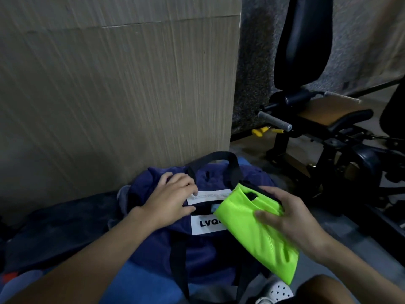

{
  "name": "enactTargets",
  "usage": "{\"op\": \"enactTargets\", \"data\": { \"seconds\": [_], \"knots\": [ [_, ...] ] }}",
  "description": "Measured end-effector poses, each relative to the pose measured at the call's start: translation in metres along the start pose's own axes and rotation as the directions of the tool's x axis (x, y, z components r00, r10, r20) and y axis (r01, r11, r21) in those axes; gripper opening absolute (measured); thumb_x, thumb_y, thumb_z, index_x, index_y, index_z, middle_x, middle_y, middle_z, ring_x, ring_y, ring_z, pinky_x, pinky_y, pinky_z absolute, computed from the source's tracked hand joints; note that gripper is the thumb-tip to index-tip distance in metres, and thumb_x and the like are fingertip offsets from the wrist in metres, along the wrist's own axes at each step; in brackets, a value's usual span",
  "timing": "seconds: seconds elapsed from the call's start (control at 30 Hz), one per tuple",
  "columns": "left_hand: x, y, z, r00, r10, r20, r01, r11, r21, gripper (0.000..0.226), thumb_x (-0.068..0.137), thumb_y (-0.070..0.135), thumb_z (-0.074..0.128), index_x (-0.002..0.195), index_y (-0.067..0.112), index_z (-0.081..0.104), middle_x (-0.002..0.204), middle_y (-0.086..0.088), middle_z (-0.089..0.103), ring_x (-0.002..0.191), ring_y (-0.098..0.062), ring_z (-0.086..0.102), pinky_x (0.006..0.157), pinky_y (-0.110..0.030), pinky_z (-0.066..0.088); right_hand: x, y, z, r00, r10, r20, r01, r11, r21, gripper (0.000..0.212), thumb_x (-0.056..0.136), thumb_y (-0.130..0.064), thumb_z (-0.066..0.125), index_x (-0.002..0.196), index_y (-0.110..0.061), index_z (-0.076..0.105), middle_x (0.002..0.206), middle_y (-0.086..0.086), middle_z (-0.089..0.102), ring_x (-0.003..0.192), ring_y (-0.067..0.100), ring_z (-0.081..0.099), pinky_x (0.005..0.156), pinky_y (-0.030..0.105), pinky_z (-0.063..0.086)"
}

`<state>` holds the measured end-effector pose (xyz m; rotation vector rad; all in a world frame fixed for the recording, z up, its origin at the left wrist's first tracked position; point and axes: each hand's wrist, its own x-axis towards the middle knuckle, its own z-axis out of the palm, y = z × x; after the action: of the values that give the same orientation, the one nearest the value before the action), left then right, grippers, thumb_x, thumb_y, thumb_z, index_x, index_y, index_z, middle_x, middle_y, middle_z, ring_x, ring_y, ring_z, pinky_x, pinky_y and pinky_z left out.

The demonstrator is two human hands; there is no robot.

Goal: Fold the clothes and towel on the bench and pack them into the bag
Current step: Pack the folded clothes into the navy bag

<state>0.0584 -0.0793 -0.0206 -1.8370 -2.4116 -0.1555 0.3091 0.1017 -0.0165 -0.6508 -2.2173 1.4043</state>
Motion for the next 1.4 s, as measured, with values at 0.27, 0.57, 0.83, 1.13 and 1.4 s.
{"op": "enactTargets", "data": {
  "seconds": [0.27,0.57,0.83,1.13,1.4],
  "knots": [
    [0.011,-0.017,-0.004,0.974,0.043,-0.224,-0.053,0.998,-0.041,0.015,0.086,0.017,0.044,0.085,0.029,0.051,0.091,0.017,0.060,0.101,-0.010,0.055,0.095,-0.031,0.027,0.007,0.005,0.014,1.000,0.003,0.016,-0.004,1.000,0.031,0.052,0.078,-0.005,0.080,0.119,-0.031,0.061,0.100,-0.018,0.072,0.090,-0.002,0.067,0.075,0.010,0.048],
    [0.010,-0.030,-0.037,0.988,-0.148,-0.036,0.140,0.975,-0.173,0.065,0.082,0.039,0.040,0.146,0.031,0.045,0.156,0.020,0.029,0.149,-0.003,0.011,0.119,-0.053,0.006,0.015,0.000,0.044,1.000,0.029,-0.002,-0.029,0.993,0.118,0.053,0.080,-0.006,0.078,0.124,-0.029,0.059,0.107,-0.011,0.071,0.090,-0.001,0.067,0.074,0.010,0.048],
    [0.020,-0.041,-0.068,0.988,-0.121,-0.094,0.097,0.970,-0.225,0.080,0.076,0.058,0.038,0.150,0.028,0.039,0.157,0.024,0.022,0.152,-0.007,0.005,0.117,-0.060,0.018,0.060,-0.016,0.101,0.982,0.147,-0.119,-0.101,0.939,0.327,0.050,0.083,-0.003,0.074,0.128,-0.019,0.058,0.109,-0.002,0.071,0.096,0.014,0.069,0.091,0.036,0.056],
    [0.022,-0.049,-0.063,0.984,-0.109,-0.144,0.070,0.965,-0.252,0.074,0.082,0.050,0.042,0.152,0.027,0.035,0.159,0.020,0.021,0.152,-0.009,0.005,0.117,-0.059,0.022,0.128,-0.022,0.168,0.884,0.372,-0.284,-0.196,0.845,0.498,0.048,0.086,-0.009,0.069,0.132,-0.010,0.054,0.111,0.010,0.068,0.101,0.027,0.065,0.097,0.042,0.051],
    [0.009,-0.064,-0.048,0.988,-0.119,-0.101,0.103,0.983,-0.152,0.084,0.089,0.040,0.063,0.156,0.035,0.014,0.158,0.031,-0.005,0.151,-0.007,-0.009,0.115,-0.063,0.021,0.148,-0.022,0.214,0.904,0.365,-0.221,-0.231,0.854,0.465,0.043,0.087,-0.003,0.062,0.129,-0.014,0.054,0.107,0.006,0.068,0.100,0.026,0.065,0.093,0.037,0.052]
  ]
}}
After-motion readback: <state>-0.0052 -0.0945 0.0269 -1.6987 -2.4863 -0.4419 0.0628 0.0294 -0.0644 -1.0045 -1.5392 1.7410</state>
